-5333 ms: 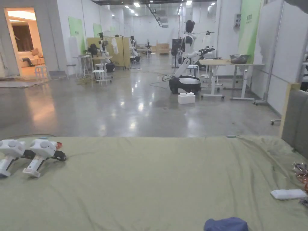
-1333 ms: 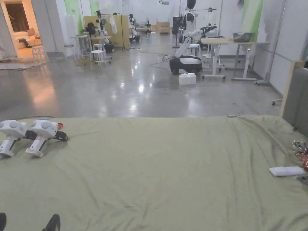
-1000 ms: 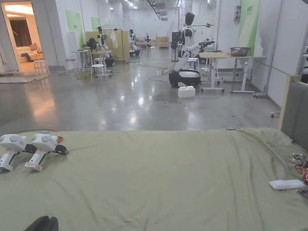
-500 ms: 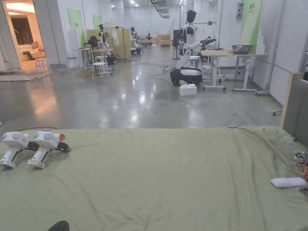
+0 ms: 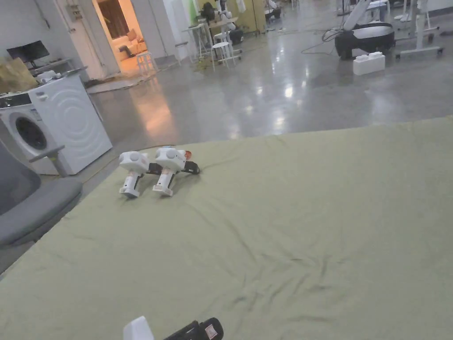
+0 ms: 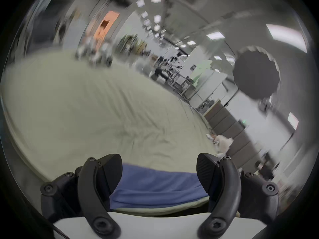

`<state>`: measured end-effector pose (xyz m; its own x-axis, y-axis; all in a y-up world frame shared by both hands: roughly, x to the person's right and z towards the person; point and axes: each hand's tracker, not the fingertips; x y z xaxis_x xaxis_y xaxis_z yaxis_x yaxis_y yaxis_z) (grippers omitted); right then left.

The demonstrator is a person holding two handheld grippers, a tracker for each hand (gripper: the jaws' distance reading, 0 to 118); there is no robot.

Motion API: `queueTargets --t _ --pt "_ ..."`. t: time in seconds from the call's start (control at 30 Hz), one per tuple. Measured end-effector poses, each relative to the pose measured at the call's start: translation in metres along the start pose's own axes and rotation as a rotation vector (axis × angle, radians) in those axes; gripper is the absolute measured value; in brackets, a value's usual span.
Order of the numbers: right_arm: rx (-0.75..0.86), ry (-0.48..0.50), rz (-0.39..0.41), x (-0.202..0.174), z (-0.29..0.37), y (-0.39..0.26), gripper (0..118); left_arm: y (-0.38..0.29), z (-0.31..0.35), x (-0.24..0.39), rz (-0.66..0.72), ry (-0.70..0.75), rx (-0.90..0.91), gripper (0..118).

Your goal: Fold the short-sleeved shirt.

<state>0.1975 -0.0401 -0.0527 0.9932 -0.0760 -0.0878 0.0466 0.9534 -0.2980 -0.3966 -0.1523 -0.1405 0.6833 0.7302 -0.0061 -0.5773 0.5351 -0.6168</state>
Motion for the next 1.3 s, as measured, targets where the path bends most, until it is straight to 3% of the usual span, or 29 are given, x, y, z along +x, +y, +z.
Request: queueTargets --t 0.17,0.23,0.37,0.4,0.47,0.5,0.57,0.63,0.8,0.93,1.0,1.1,1.3 --pt "-0.037 -0.014 0.001 0.005 0.003 -0.006 0 -0.010 -0.030 -0.067 0.141 0.087 -0.087 92" --pt "-0.045 -0.025 -0.005 0.008 0.004 -0.009 0 -0.026 -0.036 -0.049 0.191 0.035 -0.149 92" --pt "-0.057 -0.041 -0.028 0.012 0.006 -0.010 0 -0.040 -0.040 -0.041 0.330 -0.119 -0.060 87" --pt "-0.060 -0.038 -0.036 0.013 0.006 -0.010 0 -0.044 -0.046 -0.038 0.391 -0.141 -0.061 76" --pt "-0.067 -0.038 -0.038 0.013 0.006 -0.009 0 -0.053 -0.056 -0.033 0.378 -0.104 -0.051 24" --pt "-0.071 -0.040 -0.034 0.012 0.005 -0.009 0 -0.052 -0.059 -0.044 0.382 -0.063 -0.048 11" --pt "-0.076 -0.043 -0.020 0.012 0.006 -0.009 0 -0.053 -0.058 -0.040 0.363 0.004 -0.034 10" --pt "-0.080 -0.042 -0.020 0.013 0.007 -0.009 0 -0.043 -0.050 -0.040 0.350 -0.029 -0.013 9" --pt "-0.089 -0.033 -0.044 0.014 0.005 -0.011 0 0.000 -0.008 -0.023 0.302 0.042 0.087 9" --pt "-0.101 -0.009 -0.089 0.018 0.000 -0.018 0 0.046 0.027 0.010 0.078 0.153 0.108 9" --pt "-0.111 -0.003 -0.115 0.018 -0.004 -0.022 0 0.049 0.027 0.041 0.028 0.159 0.106 9" --pt "-0.112 0.004 -0.143 0.018 -0.004 -0.025 0 0.038 0.001 0.064 -0.037 0.100 0.062 9" --pt "-0.109 0.001 -0.147 0.020 0.012 -0.028 0 -0.059 -0.116 0.124 -0.197 0.072 -0.144 9"
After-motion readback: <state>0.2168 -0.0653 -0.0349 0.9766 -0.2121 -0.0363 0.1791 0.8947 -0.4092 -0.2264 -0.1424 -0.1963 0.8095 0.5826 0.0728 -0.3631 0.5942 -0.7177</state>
